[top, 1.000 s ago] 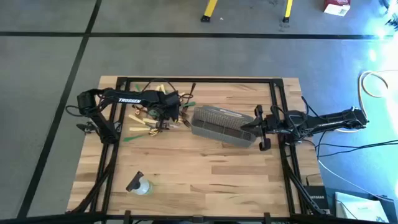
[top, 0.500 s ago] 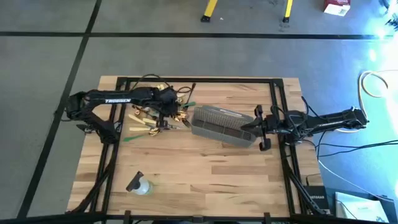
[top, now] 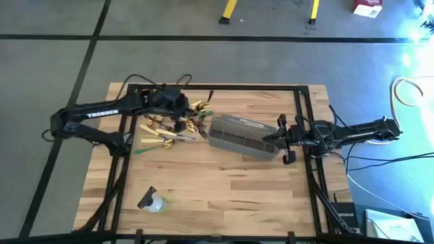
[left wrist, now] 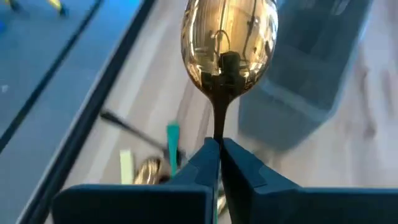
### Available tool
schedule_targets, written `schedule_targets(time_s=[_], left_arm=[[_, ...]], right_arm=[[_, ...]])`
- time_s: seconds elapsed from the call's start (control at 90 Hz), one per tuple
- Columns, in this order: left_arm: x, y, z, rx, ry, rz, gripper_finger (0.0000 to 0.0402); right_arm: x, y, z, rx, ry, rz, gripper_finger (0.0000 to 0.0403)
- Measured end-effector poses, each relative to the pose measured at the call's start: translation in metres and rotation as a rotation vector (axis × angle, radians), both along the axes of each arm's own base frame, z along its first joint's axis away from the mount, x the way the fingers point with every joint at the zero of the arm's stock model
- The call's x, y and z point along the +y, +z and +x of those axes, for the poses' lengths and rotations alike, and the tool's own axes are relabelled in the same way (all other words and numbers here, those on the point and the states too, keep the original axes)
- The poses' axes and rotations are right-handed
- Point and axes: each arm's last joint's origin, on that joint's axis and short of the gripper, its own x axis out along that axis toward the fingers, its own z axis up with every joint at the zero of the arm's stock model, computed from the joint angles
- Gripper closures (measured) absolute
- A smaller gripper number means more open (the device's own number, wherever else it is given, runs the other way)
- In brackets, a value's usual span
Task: Sort silverware
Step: Put the gold spoon into the cutlery rack
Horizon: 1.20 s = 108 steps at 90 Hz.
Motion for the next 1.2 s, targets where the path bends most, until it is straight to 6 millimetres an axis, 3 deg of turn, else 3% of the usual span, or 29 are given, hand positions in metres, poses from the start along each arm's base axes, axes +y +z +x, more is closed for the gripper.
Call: schedule_targets(time_s=[0.133, 0.567, 0.956, 1.2], left_arm=[[-0.008, 0.015, 0.003, -0.165, -0.007, -0.017, 0.0401], [-0.04, 0.03, 0.025, -0.617, -0.152, -0.058, 0.0401], [-0.039, -0.013, 0.072, -0.658, -0.164, -0.043, 0.0401], [-0.037, -0.034, 0.081, -0.618, -0.159, -0.035, 0.0401]], right_arm=[[0.0, 0.0, 0.0, 0.0, 0.0, 0.0, 0.0403], [0.0, 0.0, 0.0, -0.004, 0.0, -0.001, 0.0403], [0.0, 0.003, 0.0, -0.031, 0.0, 0.004, 0.0403], [0.0, 0.003, 0.0, -0.03, 0.0, 0.004, 0.0403]])
